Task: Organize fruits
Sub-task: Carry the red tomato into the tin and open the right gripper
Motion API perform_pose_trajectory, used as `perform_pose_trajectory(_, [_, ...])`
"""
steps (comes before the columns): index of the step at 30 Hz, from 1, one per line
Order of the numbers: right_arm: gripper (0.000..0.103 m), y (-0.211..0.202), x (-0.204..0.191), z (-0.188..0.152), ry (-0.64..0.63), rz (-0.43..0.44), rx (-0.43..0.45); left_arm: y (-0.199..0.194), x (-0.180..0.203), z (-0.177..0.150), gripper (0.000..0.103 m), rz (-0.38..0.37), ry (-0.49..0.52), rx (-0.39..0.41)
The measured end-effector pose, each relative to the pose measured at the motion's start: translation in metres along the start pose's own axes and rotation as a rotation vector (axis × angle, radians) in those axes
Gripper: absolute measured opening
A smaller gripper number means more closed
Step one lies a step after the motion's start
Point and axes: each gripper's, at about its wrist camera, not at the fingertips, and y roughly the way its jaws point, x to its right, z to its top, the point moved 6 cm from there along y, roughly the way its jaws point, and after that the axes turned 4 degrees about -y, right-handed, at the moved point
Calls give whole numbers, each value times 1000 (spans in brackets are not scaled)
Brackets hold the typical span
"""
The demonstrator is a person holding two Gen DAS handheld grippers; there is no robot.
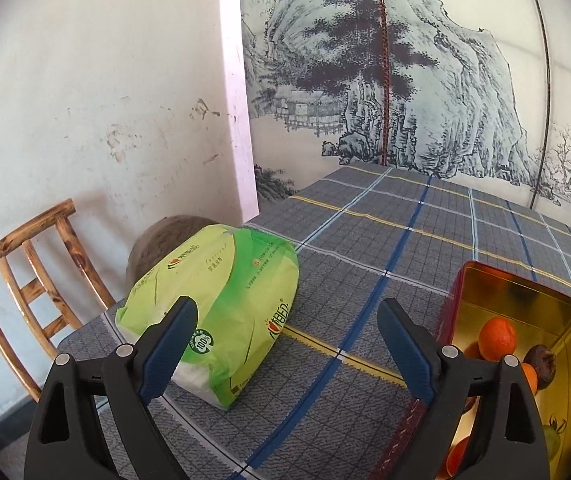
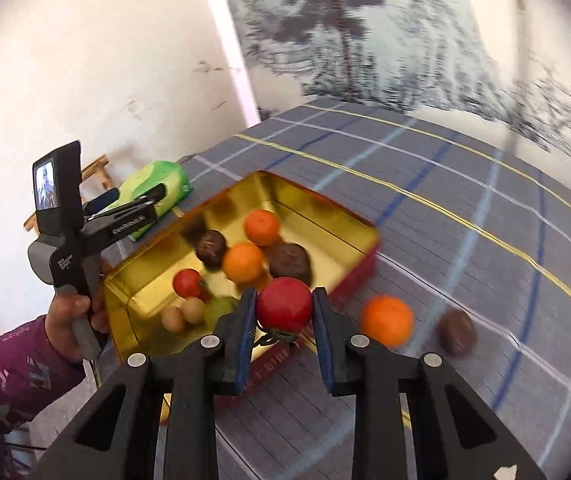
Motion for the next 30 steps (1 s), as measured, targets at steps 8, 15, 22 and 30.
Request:
perform_pose_trajectory(8, [25, 42, -13, 8, -48, -12, -71, 0, 0, 0, 91, -1, -1, 2])
perform_pose_trajectory(15, [25, 58, -10, 7, -52, -24, -101, 0, 0, 3, 91, 0, -1, 7])
perform_pose_trajectory(22, [25, 69, -10, 2, -72, -42, -125, 0, 0, 3, 91, -1, 0, 6])
perform_pose_trajectory(30, [25, 76, -14, 2, -96, -54, -133, 0, 0, 2, 91, -1, -1, 6])
